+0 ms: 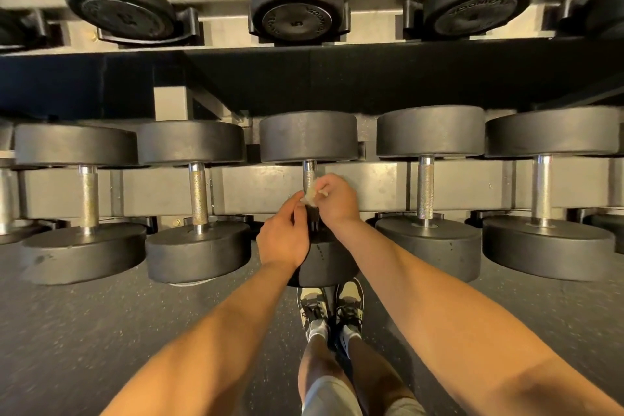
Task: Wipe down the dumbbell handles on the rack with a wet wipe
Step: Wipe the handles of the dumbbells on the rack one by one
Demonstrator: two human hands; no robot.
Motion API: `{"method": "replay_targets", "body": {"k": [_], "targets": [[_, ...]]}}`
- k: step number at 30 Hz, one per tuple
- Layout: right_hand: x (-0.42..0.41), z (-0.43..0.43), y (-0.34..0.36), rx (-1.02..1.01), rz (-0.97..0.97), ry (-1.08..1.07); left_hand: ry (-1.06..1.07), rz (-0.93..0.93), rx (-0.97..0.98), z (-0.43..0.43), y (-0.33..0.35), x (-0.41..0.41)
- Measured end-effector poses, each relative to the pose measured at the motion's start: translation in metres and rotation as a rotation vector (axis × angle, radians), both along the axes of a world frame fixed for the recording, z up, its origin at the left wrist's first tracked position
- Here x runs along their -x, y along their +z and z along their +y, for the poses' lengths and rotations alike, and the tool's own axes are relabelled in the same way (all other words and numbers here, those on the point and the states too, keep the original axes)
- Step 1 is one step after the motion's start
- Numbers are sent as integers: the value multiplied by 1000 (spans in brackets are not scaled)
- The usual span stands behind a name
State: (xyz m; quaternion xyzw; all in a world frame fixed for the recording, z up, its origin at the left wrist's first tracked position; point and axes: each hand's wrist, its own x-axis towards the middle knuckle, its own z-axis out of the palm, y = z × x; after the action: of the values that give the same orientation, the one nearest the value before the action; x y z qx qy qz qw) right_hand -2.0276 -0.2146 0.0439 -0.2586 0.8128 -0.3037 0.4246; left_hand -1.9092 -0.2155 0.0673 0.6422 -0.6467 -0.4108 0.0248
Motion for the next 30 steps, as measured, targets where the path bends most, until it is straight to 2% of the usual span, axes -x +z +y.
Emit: {"method": "replay_targets", "body": {"k": [6, 9, 12, 15, 19, 23, 25, 30], "targets": [[0, 13, 4, -201, 27, 210, 90, 181, -14, 7, -12, -9], [-1, 18, 7, -243, 60, 285, 66, 191, -14, 14, -13, -17], [-3, 28, 15, -161, -4, 136, 60, 256, -43, 17, -7, -22], [-6, 36, 30, 43, -177, -23, 81, 350, -135, 12, 6, -22], [-14, 33, 44, 165, -310, -79, 104, 458, -78, 0, 18, -15], [-12, 31, 38, 169, -208, -27, 214, 409, -14, -27, 8, -9], [-11, 30, 29, 149, -102, -79, 261, 377, 17, -41, -2, -2], [-20, 33, 1, 46, 45, -126, 387, 438, -78, -58, -21, 27]]}}
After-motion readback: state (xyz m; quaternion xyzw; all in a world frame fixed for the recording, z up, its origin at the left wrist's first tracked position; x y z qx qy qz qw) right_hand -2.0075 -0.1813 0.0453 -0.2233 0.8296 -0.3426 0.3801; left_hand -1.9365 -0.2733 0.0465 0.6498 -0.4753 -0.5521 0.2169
